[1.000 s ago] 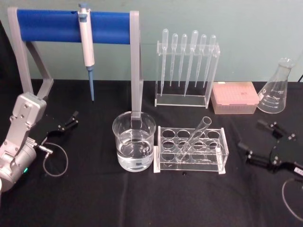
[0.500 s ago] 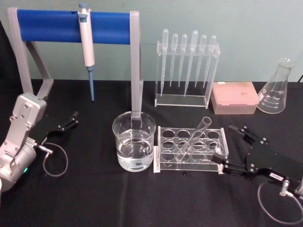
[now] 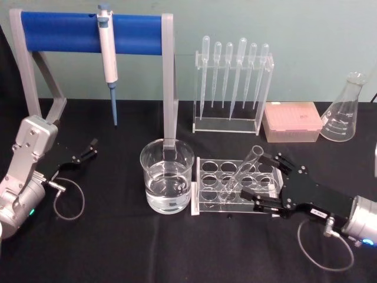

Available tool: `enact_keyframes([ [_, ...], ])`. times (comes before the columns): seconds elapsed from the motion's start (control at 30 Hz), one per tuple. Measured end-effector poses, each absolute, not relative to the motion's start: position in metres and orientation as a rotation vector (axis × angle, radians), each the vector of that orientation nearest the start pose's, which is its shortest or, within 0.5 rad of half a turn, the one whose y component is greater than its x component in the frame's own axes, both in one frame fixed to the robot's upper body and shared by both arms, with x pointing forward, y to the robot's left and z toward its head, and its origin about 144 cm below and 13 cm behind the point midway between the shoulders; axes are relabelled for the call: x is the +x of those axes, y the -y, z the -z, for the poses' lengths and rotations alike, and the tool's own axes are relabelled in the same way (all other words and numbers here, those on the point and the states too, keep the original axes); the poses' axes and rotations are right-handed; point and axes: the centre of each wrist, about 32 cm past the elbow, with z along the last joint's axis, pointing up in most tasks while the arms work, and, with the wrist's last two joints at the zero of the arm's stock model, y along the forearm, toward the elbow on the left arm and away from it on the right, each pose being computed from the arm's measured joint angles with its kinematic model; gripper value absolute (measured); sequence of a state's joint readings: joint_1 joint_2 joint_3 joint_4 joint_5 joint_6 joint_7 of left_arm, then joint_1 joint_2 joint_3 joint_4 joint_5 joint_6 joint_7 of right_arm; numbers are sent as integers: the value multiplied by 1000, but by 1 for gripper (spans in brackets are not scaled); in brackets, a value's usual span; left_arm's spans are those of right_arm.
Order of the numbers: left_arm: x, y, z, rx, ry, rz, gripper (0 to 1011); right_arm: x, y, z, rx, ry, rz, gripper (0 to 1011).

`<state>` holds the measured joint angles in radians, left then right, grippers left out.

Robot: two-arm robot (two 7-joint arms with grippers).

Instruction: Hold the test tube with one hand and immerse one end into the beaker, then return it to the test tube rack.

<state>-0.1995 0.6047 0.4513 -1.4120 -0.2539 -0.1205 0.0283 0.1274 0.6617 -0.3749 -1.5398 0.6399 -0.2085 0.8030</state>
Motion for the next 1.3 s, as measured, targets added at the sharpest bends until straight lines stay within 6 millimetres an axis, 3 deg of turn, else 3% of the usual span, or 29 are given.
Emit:
enact_keyframes([
  [0.43, 489, -310, -1140, 304, 285, -1248, 1000, 487, 308, -1170, 0, 93, 518, 1003],
  [0.73, 489, -310, -1140, 304, 285, -1248, 1000, 487, 308, -1170, 2, 91, 517, 994],
  [0.97, 489, -310, -1140, 304, 285, -1248, 1000, 487, 308, -1170, 4, 91, 516, 863],
  [1.3, 489, -310, -1140, 304, 285, -1248, 1000, 487, 309, -1170, 5, 92, 514, 552],
])
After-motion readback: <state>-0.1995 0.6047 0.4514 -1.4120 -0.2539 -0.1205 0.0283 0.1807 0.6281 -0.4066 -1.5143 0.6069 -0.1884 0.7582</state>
